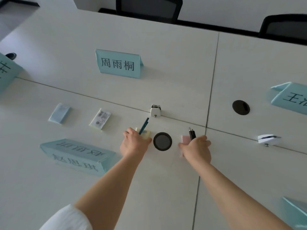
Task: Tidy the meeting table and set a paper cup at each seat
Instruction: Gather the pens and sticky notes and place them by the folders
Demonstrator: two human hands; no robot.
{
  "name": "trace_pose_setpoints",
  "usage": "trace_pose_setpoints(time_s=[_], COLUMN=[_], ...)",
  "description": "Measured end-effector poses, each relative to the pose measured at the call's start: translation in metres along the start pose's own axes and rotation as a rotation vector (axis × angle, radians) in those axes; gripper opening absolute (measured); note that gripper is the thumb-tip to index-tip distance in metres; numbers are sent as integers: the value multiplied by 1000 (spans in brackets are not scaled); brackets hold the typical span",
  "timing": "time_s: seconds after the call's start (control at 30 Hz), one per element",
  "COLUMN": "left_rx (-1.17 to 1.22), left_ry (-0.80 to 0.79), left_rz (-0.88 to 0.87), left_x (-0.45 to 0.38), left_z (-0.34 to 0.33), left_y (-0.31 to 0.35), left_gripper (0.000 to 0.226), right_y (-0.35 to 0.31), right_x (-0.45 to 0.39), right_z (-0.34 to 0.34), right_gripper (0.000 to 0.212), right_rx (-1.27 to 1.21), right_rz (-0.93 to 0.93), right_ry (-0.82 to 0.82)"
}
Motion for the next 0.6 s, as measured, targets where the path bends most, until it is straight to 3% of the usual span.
trace_pose_setpoints(time_s=[0.2,0.5,0.6], left_rx=[133,437,398], left_ry=[-80,-55,-37], left_rz=[-21,-93,-46], left_x=[8,-25,-47], left_z=[23,116,147], left_y=[-5,-70,-110], left_gripper=[60,41,56], right_y=[-15,-109,-148], right_x=[23,100,119], right_z=[8,-16,-42], right_gripper=[60,47,56], right_rx=[-41,-106,-123], right_rz=[17,196,244], right_ry=[-56,-214,-279])
Point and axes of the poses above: each hand's wrist, its own x-axis away from the middle knuckle, its own z-axis out of the back of the hand, y = z × x, the point moved 4 cm from there along -x, towards the middle knuckle, and after that the axes turned 6 degrees about -z, right-handed, at the moved point
